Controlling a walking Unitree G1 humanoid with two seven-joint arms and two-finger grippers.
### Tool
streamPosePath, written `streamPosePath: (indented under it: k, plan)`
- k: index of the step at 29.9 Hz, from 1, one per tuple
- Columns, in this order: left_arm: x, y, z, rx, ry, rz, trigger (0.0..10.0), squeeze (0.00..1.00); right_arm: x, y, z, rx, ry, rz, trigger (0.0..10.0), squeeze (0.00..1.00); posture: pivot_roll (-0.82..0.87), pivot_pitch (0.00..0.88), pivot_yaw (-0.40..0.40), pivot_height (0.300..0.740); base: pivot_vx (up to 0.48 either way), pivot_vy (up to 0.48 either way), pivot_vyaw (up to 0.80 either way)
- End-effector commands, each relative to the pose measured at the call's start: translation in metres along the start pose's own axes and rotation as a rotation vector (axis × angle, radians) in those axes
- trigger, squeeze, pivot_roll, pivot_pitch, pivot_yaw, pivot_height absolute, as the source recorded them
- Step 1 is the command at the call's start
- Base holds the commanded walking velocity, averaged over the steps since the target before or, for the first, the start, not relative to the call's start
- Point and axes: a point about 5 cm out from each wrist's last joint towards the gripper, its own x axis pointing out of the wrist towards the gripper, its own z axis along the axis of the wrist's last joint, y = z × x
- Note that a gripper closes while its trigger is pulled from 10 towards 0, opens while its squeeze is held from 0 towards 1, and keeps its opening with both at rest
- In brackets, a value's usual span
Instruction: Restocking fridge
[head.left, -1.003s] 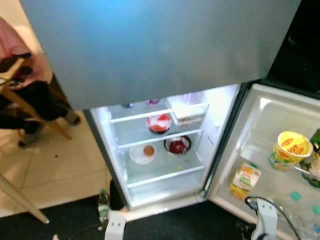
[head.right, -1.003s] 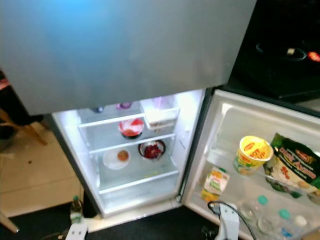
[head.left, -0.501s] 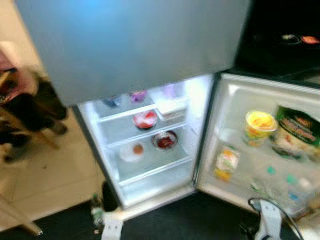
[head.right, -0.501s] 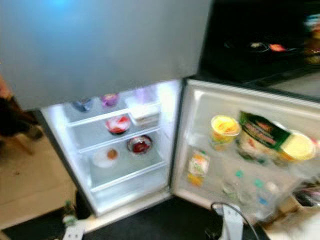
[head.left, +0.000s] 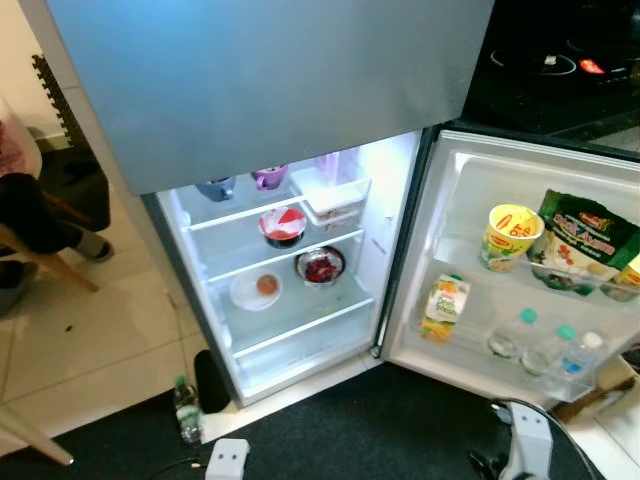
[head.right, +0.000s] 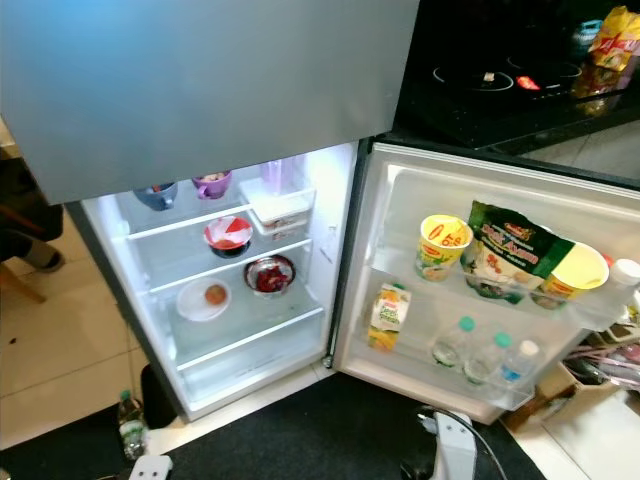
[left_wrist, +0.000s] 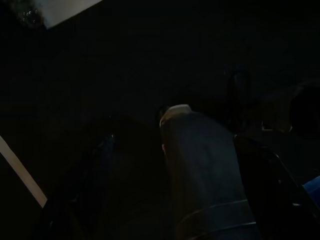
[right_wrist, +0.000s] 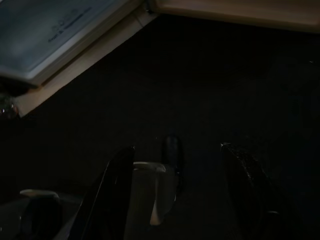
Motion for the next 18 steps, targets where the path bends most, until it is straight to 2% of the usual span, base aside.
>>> streamPosePath:
  k: [1, 16, 18]
  plan:
    - [-0.0010, -0.0013, -0.0077, 0.002, 0.033, -0.008, 10.0, 0.00, -0.0013, -0.0028, -0.0060, -0.010, 0.019, -0.008, 10.0, 0.00, -0.06, 0.000, -0.016, 0.740, 0.000, 0.000, -0.73]
    - [-0.0013, 0.0000, -0.0076, 0.018, 0.031, 0.000, 10.0, 0.00, -0.0013, -0.0027, -0.0056, -0.013, 0.014, -0.006, 10.0, 0.00, -0.05, 0.000, -0.019, 0.740, 0.000, 0.000, -0.73]
    - [-0.0013, 0.0006, -0.0068, 0.019, 0.029, 0.000, 10.0, 0.00, -0.0011, -0.0026, -0.0045, -0.008, 0.009, -0.008, 10.0, 0.00, -0.05, 0.000, -0.019, 0.740, 0.000, 0.000, -0.29]
